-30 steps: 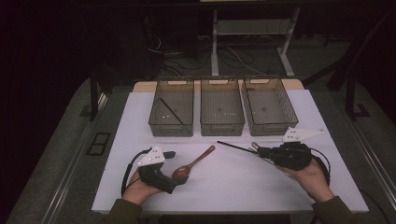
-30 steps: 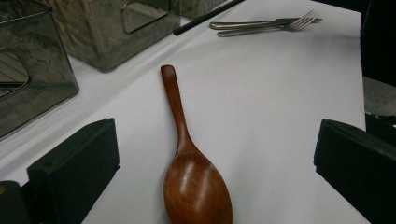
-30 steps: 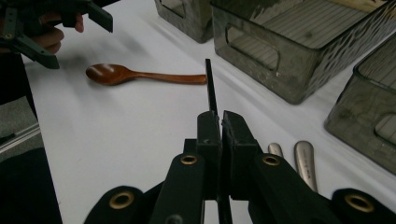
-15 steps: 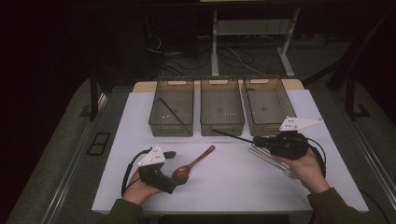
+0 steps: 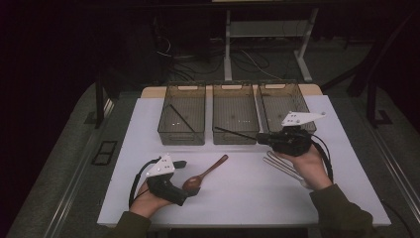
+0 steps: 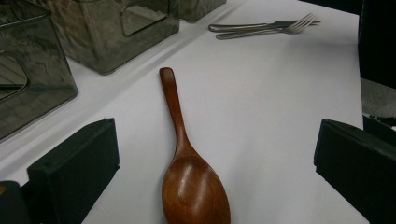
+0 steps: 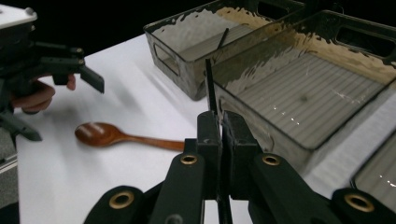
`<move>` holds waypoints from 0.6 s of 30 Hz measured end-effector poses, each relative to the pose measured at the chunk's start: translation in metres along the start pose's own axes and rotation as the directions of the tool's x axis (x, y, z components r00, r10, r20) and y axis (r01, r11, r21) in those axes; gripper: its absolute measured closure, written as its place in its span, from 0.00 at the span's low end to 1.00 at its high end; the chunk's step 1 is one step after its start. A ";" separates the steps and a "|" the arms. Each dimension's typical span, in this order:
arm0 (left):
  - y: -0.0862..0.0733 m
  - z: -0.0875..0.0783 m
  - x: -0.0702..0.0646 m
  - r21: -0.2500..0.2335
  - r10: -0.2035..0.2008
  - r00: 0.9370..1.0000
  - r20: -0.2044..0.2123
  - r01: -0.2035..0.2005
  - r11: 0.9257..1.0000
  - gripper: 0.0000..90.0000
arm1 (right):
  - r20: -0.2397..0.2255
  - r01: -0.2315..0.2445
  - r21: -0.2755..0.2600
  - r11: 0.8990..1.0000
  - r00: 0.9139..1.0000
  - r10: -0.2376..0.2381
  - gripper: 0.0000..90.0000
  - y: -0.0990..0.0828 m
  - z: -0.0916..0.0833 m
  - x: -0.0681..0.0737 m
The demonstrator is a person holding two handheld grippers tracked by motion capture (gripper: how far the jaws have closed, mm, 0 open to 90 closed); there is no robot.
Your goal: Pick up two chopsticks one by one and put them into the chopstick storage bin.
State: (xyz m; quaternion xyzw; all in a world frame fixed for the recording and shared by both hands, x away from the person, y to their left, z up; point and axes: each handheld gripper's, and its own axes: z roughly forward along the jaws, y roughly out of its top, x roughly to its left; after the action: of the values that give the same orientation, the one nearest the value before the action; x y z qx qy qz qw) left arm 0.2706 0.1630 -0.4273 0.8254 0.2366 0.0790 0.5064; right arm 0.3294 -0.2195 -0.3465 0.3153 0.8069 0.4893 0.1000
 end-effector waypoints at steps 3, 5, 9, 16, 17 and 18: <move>0.000 0.000 0.000 -0.001 0.001 1.000 0.000 -0.001 1.000 0.00 | 0.000 0.003 -0.010 1.000 1.000 -0.003 0.95 0.009 0.009 -0.001; 0.000 0.000 0.000 -0.002 0.000 1.000 0.002 0.000 1.000 0.00 | 0.002 0.005 -0.016 1.000 1.000 -0.005 0.95 0.016 0.014 -0.001; 0.000 0.000 0.000 -0.003 -0.005 1.000 0.004 0.005 1.000 0.00 | 0.009 0.010 -0.025 1.000 1.000 -0.009 0.95 0.030 0.026 0.000; 0.000 -0.001 0.000 -0.008 -0.009 1.000 0.005 0.009 1.000 0.00 | 0.021 0.018 -0.008 1.000 1.000 -0.018 0.95 0.052 0.053 0.001; 0.000 -0.001 0.000 -0.008 -0.009 1.000 0.006 0.009 1.000 0.00 | 0.023 0.021 -0.007 1.000 1.000 -0.020 0.95 0.054 0.057 0.001; 0.000 -0.001 0.001 -0.007 -0.009 1.000 0.006 0.009 1.000 0.00 | 0.025 0.021 -0.005 1.000 0.999 -0.021 0.95 0.057 0.062 0.001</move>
State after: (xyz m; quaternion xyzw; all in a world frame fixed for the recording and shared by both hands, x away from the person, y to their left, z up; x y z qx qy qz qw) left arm 0.2709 0.1638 -0.4266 0.8229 0.2385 0.0752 0.5101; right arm 0.3811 -0.1559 -0.3286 0.3129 0.8076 0.4863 0.1161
